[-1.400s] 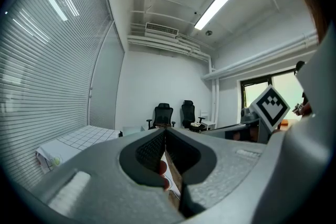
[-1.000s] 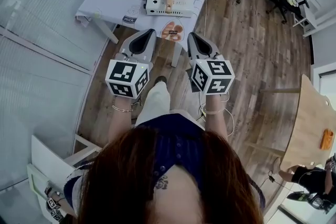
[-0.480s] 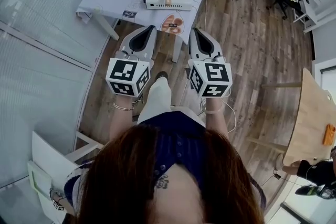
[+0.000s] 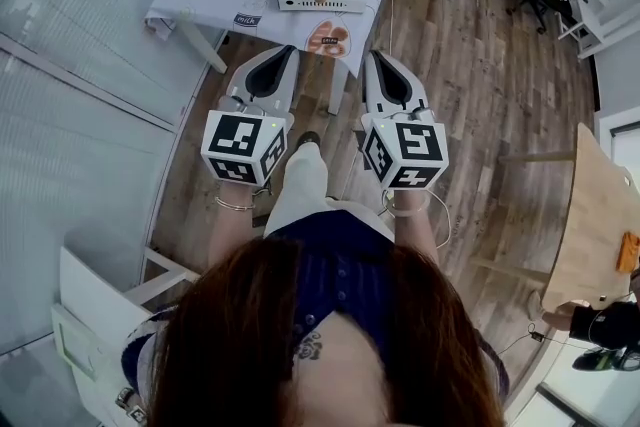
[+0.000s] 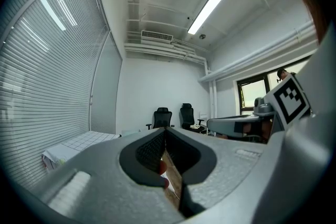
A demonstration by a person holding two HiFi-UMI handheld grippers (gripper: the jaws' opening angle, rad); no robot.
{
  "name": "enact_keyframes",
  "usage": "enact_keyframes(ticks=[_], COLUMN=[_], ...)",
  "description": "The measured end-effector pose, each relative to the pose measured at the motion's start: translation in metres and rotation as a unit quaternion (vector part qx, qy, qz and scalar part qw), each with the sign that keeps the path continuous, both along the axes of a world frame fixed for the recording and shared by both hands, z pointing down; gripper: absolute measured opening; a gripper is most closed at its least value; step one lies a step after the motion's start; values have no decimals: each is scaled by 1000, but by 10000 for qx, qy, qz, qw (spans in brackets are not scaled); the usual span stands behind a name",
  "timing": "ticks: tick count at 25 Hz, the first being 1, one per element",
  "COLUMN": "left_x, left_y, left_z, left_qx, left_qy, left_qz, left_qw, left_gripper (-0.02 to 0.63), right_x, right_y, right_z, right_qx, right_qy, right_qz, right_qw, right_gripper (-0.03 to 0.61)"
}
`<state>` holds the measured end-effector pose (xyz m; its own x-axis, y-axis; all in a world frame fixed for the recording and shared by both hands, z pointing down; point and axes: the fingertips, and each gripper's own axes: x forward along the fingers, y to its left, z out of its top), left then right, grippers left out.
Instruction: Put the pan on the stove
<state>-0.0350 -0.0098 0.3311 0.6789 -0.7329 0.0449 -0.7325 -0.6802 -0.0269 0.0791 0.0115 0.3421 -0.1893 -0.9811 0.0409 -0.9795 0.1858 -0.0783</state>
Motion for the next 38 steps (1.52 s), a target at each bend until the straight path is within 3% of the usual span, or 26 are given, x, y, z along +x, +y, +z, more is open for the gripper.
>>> enact_keyframes(ticks=[15, 38], left_x=[-6, 5], left_y=[21, 21], left_z=[-2, -6], left_qx=[95, 113], left_qy=[53, 44], left_qz=[-77, 99], left_qw=[9999, 9999], left_gripper=[15, 15], right_x=[-4, 3], right_y=[24, 24], right_z=[1, -7], right_qx=[39, 235], right_qy=[294, 268], right_qz=[112, 243], right_qw=[9995, 9991], right_gripper=[9, 9])
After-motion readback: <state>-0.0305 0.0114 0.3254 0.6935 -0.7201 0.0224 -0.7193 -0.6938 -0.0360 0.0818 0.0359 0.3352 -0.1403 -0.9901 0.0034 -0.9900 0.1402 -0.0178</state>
